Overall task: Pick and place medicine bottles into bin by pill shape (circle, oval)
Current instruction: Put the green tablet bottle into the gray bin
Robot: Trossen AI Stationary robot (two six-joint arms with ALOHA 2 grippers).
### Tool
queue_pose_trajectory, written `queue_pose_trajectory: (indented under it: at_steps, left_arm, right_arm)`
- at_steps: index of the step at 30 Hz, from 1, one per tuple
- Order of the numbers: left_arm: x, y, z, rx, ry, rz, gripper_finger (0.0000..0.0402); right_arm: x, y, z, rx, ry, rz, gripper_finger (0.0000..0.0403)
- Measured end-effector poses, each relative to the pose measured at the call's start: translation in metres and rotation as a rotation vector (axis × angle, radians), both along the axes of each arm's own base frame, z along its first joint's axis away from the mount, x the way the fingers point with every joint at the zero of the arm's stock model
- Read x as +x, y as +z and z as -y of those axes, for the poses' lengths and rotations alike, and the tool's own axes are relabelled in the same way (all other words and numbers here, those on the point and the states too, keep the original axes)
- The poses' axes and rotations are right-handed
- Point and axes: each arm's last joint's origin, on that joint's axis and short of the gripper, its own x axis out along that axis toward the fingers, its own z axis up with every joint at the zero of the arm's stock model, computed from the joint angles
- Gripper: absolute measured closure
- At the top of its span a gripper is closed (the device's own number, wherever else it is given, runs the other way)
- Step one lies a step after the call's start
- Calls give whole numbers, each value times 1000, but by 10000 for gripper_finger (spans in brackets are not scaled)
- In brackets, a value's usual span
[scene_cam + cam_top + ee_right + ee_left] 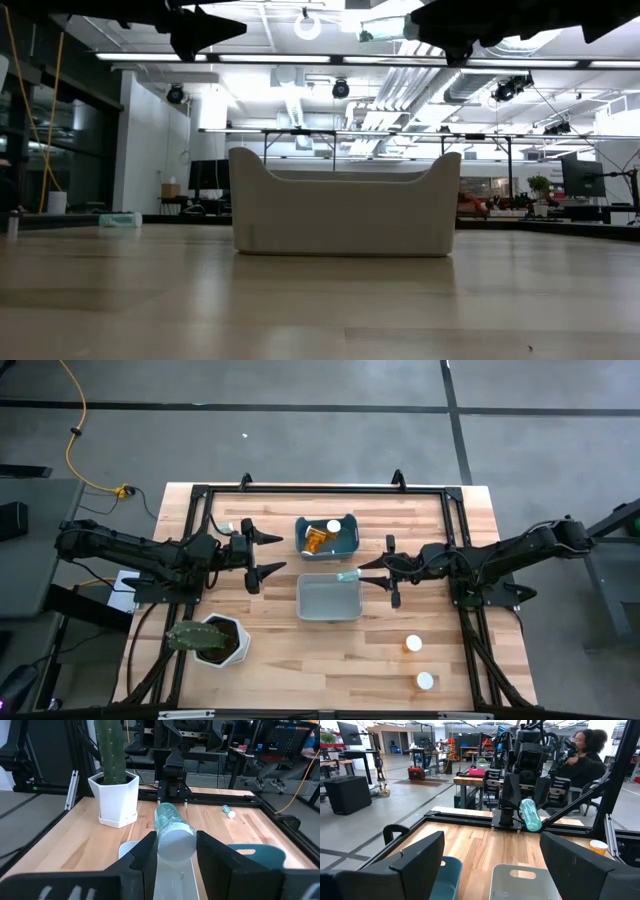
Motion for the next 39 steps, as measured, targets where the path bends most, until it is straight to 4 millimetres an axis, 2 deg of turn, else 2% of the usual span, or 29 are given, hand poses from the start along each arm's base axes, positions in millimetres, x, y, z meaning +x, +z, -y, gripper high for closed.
queue_pose_trajectory:
  at_steps: [4, 10, 17, 21, 25, 30, 39]
  left_arm:
    - [0, 0, 0, 0, 0, 0, 83]
    - [0, 0, 0, 0, 0, 0, 83]
    - [0, 0, 0, 0, 0, 0, 83]
    - [0, 0, 0, 0, 0, -1, 83]
    - [0, 0, 0, 0, 0, -1, 83]
    - [0, -1, 0, 0, 0, -4, 83]
    - [0, -1, 0, 0, 0, -5, 83]
  right_arm:
    - [0, 0, 1, 70, -37, -6, 298]
    - [9, 2, 0, 129, -92, -166, 298]
    - [40, -15, -8, 164, -43, -399, 298]
    - [60, -18, -12, 169, -35, -538, 298]
    - [77, -21, -15, 152, -51, -636, 298]
    - [93, -33, -17, 133, -75, -734, 298]
    - [99, -52, -18, 185, -125, -862, 298]
